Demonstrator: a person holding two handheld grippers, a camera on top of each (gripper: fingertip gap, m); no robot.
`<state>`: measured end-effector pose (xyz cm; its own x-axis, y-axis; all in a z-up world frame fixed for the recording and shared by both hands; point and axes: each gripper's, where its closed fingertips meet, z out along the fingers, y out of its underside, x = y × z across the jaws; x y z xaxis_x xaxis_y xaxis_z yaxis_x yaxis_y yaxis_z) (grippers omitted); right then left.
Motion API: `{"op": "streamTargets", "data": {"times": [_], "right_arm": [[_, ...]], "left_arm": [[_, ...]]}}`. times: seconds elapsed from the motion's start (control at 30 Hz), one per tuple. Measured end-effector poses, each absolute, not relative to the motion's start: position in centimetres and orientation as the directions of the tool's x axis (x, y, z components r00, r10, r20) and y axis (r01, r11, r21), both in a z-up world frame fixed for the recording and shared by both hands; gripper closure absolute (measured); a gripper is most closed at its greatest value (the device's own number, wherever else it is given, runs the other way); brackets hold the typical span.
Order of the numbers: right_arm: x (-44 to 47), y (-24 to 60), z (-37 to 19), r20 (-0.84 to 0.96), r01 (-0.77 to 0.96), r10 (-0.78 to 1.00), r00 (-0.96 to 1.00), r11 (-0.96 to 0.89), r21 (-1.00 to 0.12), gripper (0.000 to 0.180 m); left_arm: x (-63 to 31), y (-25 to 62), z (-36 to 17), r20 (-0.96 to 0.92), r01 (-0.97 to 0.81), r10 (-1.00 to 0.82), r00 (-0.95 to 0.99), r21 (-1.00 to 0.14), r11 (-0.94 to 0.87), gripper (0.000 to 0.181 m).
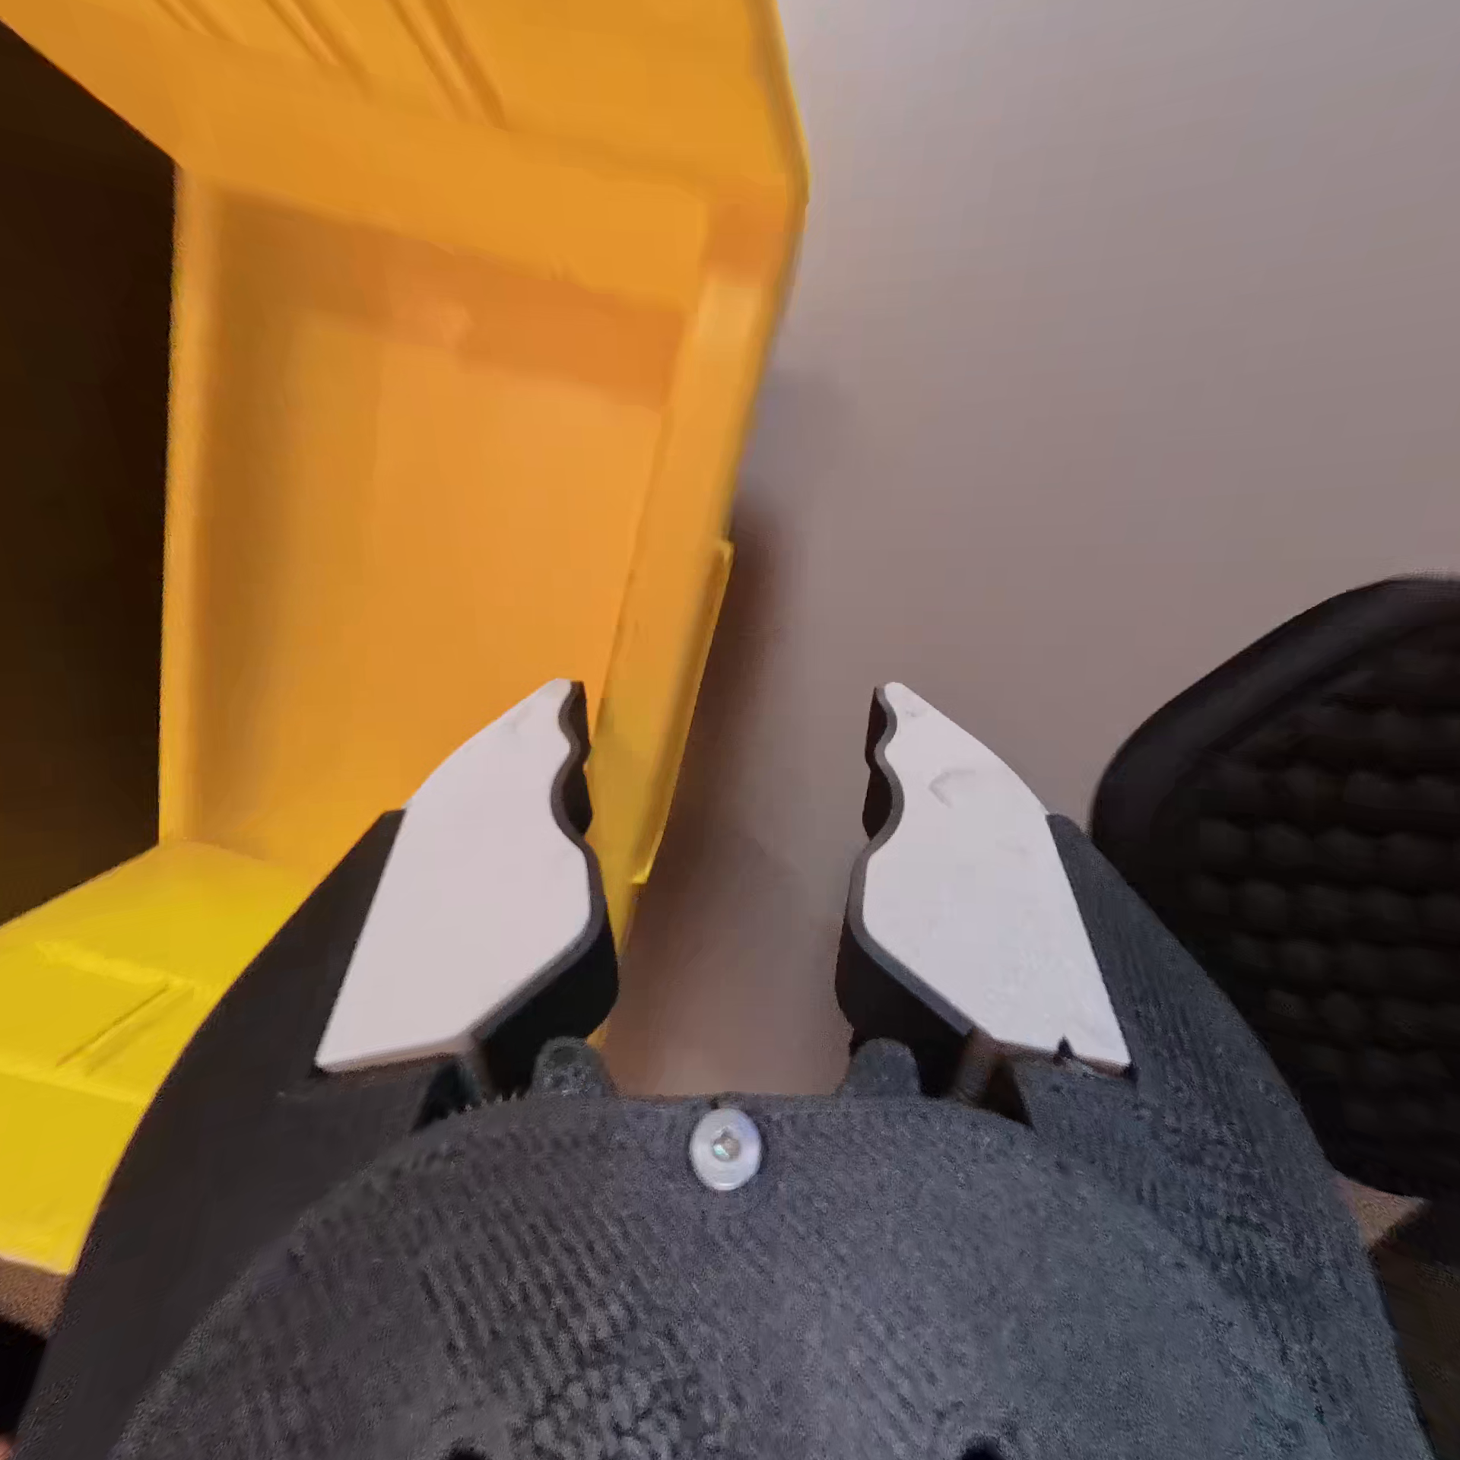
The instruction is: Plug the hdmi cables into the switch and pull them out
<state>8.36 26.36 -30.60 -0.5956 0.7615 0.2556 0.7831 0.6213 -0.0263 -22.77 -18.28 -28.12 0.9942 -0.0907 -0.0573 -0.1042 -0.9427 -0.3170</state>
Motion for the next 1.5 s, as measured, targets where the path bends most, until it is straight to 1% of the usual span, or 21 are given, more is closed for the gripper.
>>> {"op": "streamTargets", "data": {"times": [0.03, 0.17, 0.2, 0.23, 0.27, 0.47, 0.73, 0.8, 0.83, 0.87, 0.93, 1.03, 1.1, 1.13, 1.2, 1.27, 1.33, 1.4, 1.43, 1.47, 1.5], "right_arm": [[7.9, 26.0, -30.6, 0.259, 0.778, 0.758, -0.599, 0.627, -0.035, 0.152], [6.2, 24.0, -30.6, 0.299, 0.761, 0.737, -0.606, 0.647, -0.055, 0.153], [5.9, 23.5, -30.5, 0.307, 0.761, 0.738, -0.602, 0.646, -0.059, 0.153], [5.8, 22.9, -30.5, 0.313, 0.76, 0.736, -0.6, 0.647, -0.064, 0.153], [5.6, 22.4, -30.5, 0.323, 0.755, 0.731, -0.601, 0.651, -0.07, 0.153], [5.3, 19.4, -30.2, 0.433, 0.685, 0.644, -0.63, 0.724, -0.08, 0.151], [6.3, 13.2, -29.9, 0.508, 0.595, 0.556, -0.658, 0.797, -0.101, 0.149], [6.5, 11.9, -29.5, 0.548, 0.575, 0.54, -0.639, 0.809, -0.126, 0.148], [6.8, 11.1, -29.0, 0.561, 0.573, 0.552, -0.617, 0.804, -0.16, 0.147], [7.0, 10.1, -28.2, 0.557, 0.572, 0.59, -0.584, 0.786, -0.234, 0.146], [7.7, 8.0, -25.3, 0.513, 0.557, 0.715, -0.474, 0.695, -0.455, 0.149], [9.9, 9.5, -19.9, 0.445, 0.499, 0.877, -0.18, 0.472, -0.727, 0.149], [12.2, 12.9, -17.9, 0.321, 0.436, 0.944, 0.082, 0.256, -0.863, 0.149], [13.5, 14.8, -17.7, 0.245, 0.397, 0.95, 0.196, 0.152, -0.905, 0.146], [15.3, 17.4, -18.9, 0.107, 0.333, 0.934, 0.342, -0.014, -0.943, 0.141], [15.2, 17.9, -21.2, -0.007, 0.317, 0.926, 0.378, -0.137, -0.938, 0.133], [13.9, 17.7, -23.3, -0.066, 0.337, 0.923, 0.38, -0.205, -0.919, 0.13], [13.0, 18.7, -24.9, -0.057, 0.368, 0.904, 0.424, -0.23, -0.901, 0.132], [12.6, 19.2, -25.1, -0.063, 0.373, 0.899, 0.434, -0.242, -0.896, 0.139], [12.3, 19.4, -24.8, -0.079, 0.359, 0.899, 0.43, -0.251, -0.899, 0.146], [12.3, 20.0, -24.5, -0.079, 0.344, 0.889, 0.451, -0.254, -0.904, 0.154]], "left_arm": [[-23.5, -18.5, -28.7, -0.114, -0.133, -0.103, 0.988, -0.298, -0.945, 0.113], [-25.8, -17.8, -29.7, -0.254, -0.2, -0.137, 0.958, -0.242, -0.949, 0.136], [-25.6, -17.4, -30.2, -0.225, -0.206, -0.153, 0.962, -0.238, -0.949, 0.14], [-25.2, -16.8, -30.4, -0.203, -0.217, -0.167, 0.965, -0.253, -0.943, 0.151], [-25.3, -15.9, -30.4, -0.226, -0.234, -0.174, 0.959, -0.276, -0.932, 0.152], [-23.8, -10.7, -30.3, -0.301, -0.318, -0.239, 0.923, -0.246, -0.916, 0.153], [-17.6, -2.2, -30.2, -0.346, -0.552, -0.46, 0.818, -0.248, -0.796, 0.152], [-16.2, -0.6, -29.9, -0.363, -0.608, -0.507, 0.782, -0.263, -0.749, 0.152], [-15.5, -0.1, -29.8, -0.367, -0.627, -0.522, 0.77, -0.276, -0.729, 0.152], [-14.8, 0.2, -29.5, -0.365, -0.632, -0.526, 0.768, -0.297, -0.716, 0.152], [-13.6, 0.7, -28.4, -0.365, -0.611, -0.495, 0.789, -0.376, -0.697, 0.152], [-10.8, 1.1, -24.6, -0.34, -0.518, -0.392, 0.855, -0.594, -0.615, 0.147], [-7.3, 1.3, -22.3, -0.192, -0.368, -0.355, 0.915, -0.759, -0.537, 0.144], [-5.6, 1.4, -21.9, -0.1, -0.28, -0.347, 0.933, -0.806, -0.522, 0.142], [-2.8, 2.3, -21.9, 0.042, -0.133, -0.322, 0.946, -0.853, -0.504, 0.131], [-1.2, 4.2, -22.6, 0.118, -0.015, -0.249, 0.961, -0.88, -0.475, 0.119], [-0.1, 6.3, -23.4, 0.191, 0.093, -0.179, 0.965, -0.888, -0.451, 0.114], [0.0, 8.4, -24.2, 0.229, 0.172, -0.085, 0.97, -0.887, -0.428, 0.116], [0.0, 9.3, -24.5, 0.236, 0.199, -0.04, 0.971, -0.888, -0.414, 0.121], [-0.3, 9.9, -24.7, 0.227, 0.213, 0.016, 0.974, -0.889, -0.406, 0.128], [-1.1, 10.2, -24.9, 0.182, 0.2, 0.084, 0.98, -0.897, -0.395, 0.142]]}}
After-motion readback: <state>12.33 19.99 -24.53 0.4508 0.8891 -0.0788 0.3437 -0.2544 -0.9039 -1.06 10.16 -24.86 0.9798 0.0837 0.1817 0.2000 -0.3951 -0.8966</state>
